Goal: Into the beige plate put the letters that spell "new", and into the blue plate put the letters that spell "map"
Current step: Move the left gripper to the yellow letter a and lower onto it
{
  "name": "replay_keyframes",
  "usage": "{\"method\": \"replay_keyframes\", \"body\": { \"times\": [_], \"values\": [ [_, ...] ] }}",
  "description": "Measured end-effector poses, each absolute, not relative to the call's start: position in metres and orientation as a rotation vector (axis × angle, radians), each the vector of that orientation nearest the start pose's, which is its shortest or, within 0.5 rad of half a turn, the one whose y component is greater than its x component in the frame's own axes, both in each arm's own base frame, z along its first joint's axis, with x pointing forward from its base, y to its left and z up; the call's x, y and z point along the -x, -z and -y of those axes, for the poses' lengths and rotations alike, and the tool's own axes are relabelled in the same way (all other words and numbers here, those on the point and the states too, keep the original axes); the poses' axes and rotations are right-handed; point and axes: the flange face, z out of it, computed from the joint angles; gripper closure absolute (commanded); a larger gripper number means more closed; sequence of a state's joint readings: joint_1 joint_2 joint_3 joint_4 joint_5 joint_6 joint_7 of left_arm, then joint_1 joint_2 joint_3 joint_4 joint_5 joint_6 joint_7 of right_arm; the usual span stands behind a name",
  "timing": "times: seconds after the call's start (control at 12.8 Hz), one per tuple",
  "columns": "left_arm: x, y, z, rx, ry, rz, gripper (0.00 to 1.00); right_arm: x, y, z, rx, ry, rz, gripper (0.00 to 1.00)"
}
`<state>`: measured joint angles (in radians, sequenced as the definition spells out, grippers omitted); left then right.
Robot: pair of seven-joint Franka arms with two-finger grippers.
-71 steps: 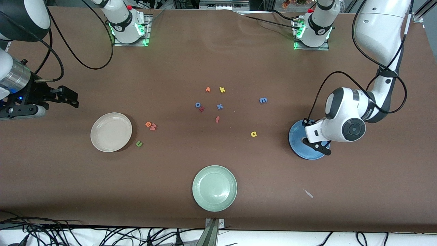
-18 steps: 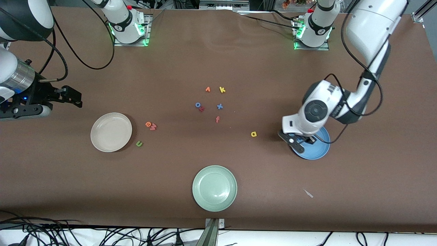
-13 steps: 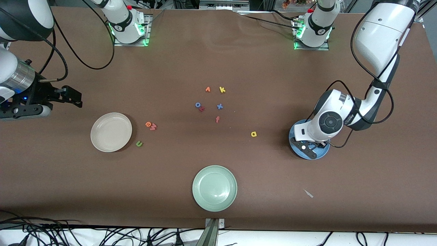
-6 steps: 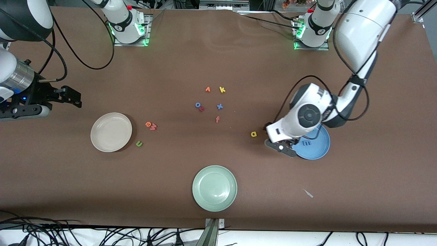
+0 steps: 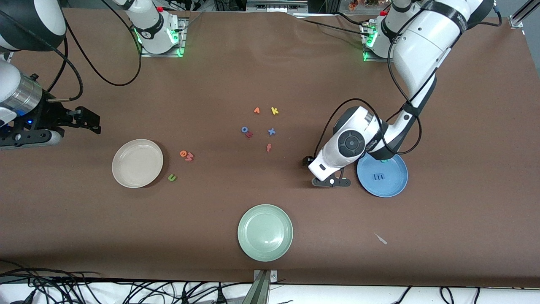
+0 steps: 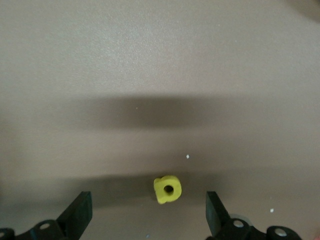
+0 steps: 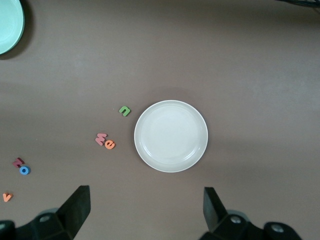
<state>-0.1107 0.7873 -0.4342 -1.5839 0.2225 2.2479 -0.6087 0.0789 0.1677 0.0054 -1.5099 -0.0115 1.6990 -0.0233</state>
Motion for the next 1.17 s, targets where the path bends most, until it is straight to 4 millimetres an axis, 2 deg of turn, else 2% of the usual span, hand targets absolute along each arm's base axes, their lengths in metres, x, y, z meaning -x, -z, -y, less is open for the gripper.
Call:
{"method": "replay_keyframes", "body": {
  "times": [0.31, 0.39, 0.47, 0.63, 0.86, 0.94, 1.02, 1.17],
  "values": [
    [-0.603, -0.190, 0.338, 3.224, -0.202, 0.066, 0.24, -0.614, -0.568, -0.045, 3.148, 0.051, 0.153, 0.00],
    [-0.599, -0.187, 0.343, 3.221, -0.211, 0.057, 0.35, -0.615, -0.568, -0.043, 3.148, 0.061, 0.146, 0.00],
    [-0.596, -0.185, 0.346, 3.219, -0.215, 0.050, 0.41, -0.616, -0.569, -0.041, 3.148, 0.063, 0.142, 0.00],
    [-0.596, -0.182, 0.346, 3.217, -0.220, 0.050, 0.48, -0.616, -0.569, -0.041, 3.147, 0.065, 0.140, 0.00],
    [-0.598, -0.180, 0.342, 3.212, -0.222, 0.060, 0.49, -0.616, -0.567, -0.045, 3.145, 0.061, 0.152, 0.00],
    [-0.599, -0.179, 0.340, 3.210, -0.221, 0.064, 0.54, -0.616, -0.566, -0.046, 3.145, 0.059, 0.154, 0.00],
    [-0.599, -0.178, 0.339, 3.208, -0.222, 0.066, 0.73, -0.617, -0.565, -0.047, 3.145, 0.057, 0.156, 0.00],
    [-0.598, -0.173, 0.339, 3.205, -0.232, 0.067, 1.00, -0.618, -0.558, -0.054, 3.142, 0.038, 0.175, 0.00]
  ]
}}
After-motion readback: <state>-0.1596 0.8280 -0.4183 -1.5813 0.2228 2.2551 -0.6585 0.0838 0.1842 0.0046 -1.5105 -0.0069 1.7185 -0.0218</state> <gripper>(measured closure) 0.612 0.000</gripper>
